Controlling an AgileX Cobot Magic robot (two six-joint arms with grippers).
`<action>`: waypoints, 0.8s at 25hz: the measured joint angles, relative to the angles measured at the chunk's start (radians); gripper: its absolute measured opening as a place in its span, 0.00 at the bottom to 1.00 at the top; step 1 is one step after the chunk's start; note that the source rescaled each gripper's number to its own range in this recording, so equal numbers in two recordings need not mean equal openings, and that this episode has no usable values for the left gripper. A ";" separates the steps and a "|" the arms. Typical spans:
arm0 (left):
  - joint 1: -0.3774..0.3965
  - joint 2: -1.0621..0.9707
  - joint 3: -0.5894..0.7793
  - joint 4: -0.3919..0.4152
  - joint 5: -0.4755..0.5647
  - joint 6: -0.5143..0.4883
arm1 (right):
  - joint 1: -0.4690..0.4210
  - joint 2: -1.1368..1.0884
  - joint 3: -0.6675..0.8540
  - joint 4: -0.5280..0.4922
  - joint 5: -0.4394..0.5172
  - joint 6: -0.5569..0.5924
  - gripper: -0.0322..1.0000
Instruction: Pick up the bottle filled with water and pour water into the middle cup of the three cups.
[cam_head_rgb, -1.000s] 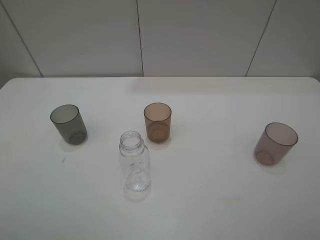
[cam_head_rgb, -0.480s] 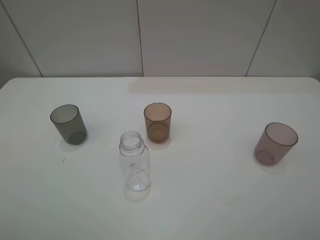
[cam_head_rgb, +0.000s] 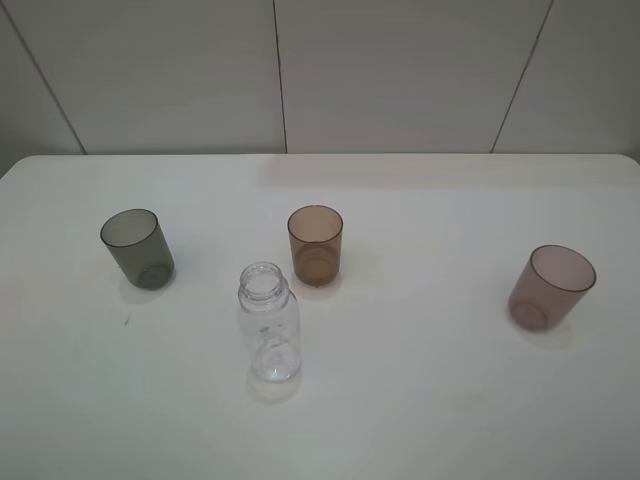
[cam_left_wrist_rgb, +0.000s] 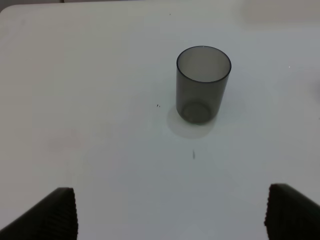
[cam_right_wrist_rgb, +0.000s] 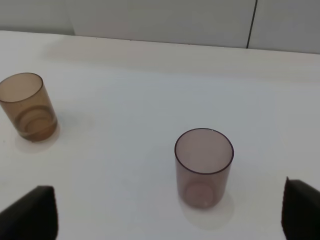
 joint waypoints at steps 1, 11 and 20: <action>0.000 0.000 0.000 0.000 0.000 0.000 | 0.000 0.000 0.000 0.000 -0.002 0.000 0.90; 0.000 0.000 0.000 0.000 0.000 0.000 | -0.048 0.000 0.000 -0.001 -0.009 0.000 0.90; 0.000 0.000 0.000 0.000 0.000 0.000 | -0.050 0.000 0.000 -0.001 -0.009 0.000 0.90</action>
